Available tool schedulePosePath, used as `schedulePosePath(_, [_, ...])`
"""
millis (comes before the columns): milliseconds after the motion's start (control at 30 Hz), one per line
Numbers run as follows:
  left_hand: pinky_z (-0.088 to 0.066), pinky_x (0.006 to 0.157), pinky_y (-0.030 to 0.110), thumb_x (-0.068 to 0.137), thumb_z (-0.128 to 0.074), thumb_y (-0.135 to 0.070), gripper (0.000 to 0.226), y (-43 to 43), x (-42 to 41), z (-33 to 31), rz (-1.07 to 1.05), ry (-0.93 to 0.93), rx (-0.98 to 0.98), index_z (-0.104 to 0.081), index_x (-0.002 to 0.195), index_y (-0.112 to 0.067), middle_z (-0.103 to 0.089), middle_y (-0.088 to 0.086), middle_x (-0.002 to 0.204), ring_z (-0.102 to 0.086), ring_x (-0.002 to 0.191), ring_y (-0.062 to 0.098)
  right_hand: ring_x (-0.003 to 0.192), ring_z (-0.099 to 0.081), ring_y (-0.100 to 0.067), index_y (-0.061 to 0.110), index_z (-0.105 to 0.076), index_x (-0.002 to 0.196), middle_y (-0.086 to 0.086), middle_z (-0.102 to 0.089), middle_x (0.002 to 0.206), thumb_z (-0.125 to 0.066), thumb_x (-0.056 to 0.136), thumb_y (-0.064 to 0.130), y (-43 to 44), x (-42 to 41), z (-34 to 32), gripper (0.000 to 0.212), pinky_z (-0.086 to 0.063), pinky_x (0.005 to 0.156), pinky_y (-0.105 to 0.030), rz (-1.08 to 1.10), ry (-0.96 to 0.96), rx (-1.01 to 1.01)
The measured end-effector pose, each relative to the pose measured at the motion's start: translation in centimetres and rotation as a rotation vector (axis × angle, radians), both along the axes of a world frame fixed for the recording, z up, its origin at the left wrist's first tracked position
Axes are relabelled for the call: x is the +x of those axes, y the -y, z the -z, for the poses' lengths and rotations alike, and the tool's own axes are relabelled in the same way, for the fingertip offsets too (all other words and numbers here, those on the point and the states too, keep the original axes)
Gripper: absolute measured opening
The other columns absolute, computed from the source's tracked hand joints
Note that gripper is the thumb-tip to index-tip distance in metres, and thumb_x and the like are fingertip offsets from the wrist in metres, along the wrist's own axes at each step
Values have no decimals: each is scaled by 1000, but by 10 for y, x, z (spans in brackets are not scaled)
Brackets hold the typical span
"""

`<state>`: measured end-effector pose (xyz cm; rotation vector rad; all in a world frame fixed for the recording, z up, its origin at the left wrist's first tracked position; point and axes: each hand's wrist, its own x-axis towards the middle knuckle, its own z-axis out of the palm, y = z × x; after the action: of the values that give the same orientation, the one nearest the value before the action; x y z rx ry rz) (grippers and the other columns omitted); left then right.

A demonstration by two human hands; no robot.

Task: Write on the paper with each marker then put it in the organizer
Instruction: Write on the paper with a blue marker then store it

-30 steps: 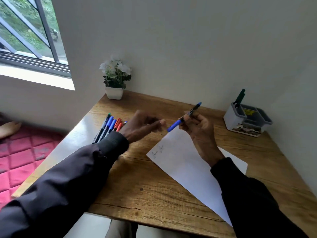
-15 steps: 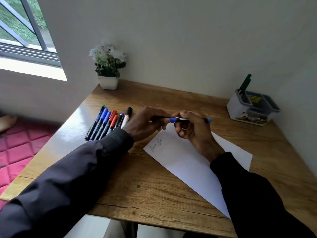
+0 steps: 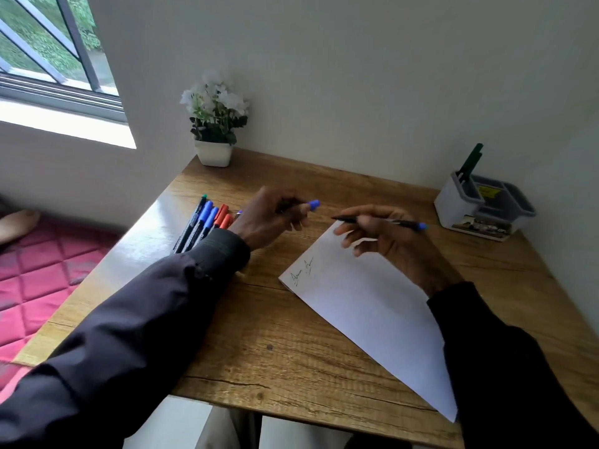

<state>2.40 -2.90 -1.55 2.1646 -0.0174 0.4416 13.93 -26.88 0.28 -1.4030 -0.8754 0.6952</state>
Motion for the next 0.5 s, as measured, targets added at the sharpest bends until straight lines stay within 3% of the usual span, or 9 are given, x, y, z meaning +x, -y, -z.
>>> schedulePosePath(100, [-61, 68, 27, 97, -62, -9, 22, -5, 0, 2, -40, -23, -55, -59, 118, -14, -75, 3, 87, -73, 75, 12, 83, -73, -32, -5, -72, 112, -23, -75, 97, -63, 98, 3, -13, -12, 15, 18, -61, 69, -32, 84, 164, -40])
schedulePosePath(200, [-62, 72, 28, 97, -62, -10, 34, -9, -2, 2, -20, -35, -41, -50, 126, -21, -76, 4, 90, -74, 76, 14, 68, -69, -30, -8, -72, 101, -22, -73, 82, -66, 96, -1, -18, -17, 28, 11, -58, 60, -31, 176, 189, -32])
schedulePosePath(367, [-62, 78, 28, 97, -60, -9, 24, -6, -1, 1, 60, -127, 81, -65, 119, -16, -72, -3, 102, -72, 82, 10, 61, -67, -36, -14, -67, 97, -27, -72, 78, -65, 97, -1, -21, -23, 34, 13, -57, 55, -33, 184, 150, -58])
schedulePosePath(500, [-57, 81, 15, 93, -65, -6, 25, -3, -4, -2, 85, -126, 137, -69, 115, -16, -68, -8, 113, -68, 95, 6, 62, -68, -38, -12, -67, 96, -28, -72, 79, -66, 96, -2, -21, -25, 33, 10, -57, 56, -33, 171, 184, -63])
